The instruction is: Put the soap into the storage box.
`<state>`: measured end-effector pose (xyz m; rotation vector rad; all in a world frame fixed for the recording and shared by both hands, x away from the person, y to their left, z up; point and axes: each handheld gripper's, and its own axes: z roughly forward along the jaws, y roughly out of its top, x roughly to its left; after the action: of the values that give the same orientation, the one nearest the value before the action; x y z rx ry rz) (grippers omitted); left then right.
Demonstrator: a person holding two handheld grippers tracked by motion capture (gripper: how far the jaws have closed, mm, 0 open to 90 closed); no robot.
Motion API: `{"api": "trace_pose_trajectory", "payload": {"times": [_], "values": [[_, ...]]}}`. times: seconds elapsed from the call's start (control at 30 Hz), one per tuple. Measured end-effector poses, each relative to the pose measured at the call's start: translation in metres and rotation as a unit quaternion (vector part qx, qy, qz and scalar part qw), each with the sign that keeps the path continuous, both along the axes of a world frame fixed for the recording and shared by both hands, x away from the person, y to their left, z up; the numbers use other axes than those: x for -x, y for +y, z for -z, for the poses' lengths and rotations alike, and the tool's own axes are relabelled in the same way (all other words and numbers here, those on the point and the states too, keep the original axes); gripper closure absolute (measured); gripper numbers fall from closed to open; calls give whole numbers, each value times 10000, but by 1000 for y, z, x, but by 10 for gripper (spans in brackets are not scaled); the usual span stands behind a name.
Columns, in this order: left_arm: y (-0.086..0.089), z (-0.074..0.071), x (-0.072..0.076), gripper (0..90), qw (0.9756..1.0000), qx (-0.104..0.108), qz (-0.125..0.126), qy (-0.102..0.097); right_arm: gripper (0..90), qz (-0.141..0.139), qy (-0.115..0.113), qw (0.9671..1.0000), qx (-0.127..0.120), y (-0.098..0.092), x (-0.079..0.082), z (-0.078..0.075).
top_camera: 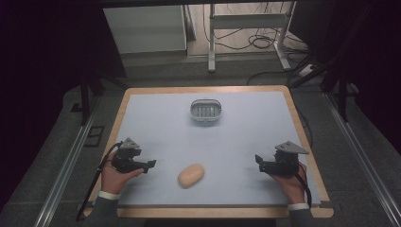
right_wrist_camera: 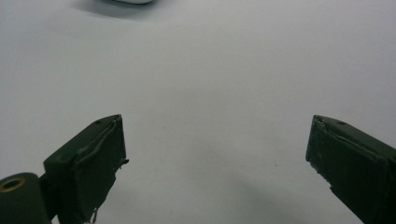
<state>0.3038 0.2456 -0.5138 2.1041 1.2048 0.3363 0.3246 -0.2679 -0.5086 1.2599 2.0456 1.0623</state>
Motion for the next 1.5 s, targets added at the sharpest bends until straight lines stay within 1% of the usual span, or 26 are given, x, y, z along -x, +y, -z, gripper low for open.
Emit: {"api": "trace_pose_trajectory", "payload": {"times": [0.1,0.2,0.3,0.37,0.47,0.5,0.53,0.63,0.73,0.9,1.0,1.03,1.27,1.43,1.5], "values": [[1,-2,-1,196,10000,11,-61,-15,51,-11,26,10000,-87,-5,-1,1],[2,-4,-1,195,10000,26,-85,-33,52,16,54,9999,-85,-10,0,2],[3,-6,-1,195,9999,61,-79,-82,52,28,85,10000,-19,-12,2,1],[3,-6,0,195,9999,72,-59,-89,52,36,28,10000,-31,-12,6,-1],[2,-7,1,195,9999,71,1,-109,52,55,-27,10000,15,-12,8,-3],[1,-7,1,195,9999,58,13,-129,51,46,-74,10000,18,-13,10,-5],[0,-9,2,195,9998,54,32,-162,52,36,-72,10000,3,-12,10,-6],[0,-12,5,195,9998,58,20,-205,53,-6,-48,10000,27,-12,8,-5],[0,-12,6,196,9998,17,-21,-188,58,-38,23,10000,-30,-12,5,-3],[-2,-13,9,196,9998,-74,-74,-157,72,-131,96,9999,-53,-14,-1,2],[-3,-15,10,196,9998,-38,-107,-174,75,-223,119,9997,14,-13,-1,4],[-3,-15,10,196,9998,-62,-105,-176,75,-218,119,9997,28,-13,-1,4],[-4,-23,12,194,9998,26,-19,-210,81,-115,70,9999,-54,-16,6,-1],[-9,-25,5,193,9998,-2,79,-160,86,1,86,9999,-58,-21,9,-3],[-12,-27,4,192,9998,-52,127,-148,86,23,78,9999,-63,-22,10,-2]]}}
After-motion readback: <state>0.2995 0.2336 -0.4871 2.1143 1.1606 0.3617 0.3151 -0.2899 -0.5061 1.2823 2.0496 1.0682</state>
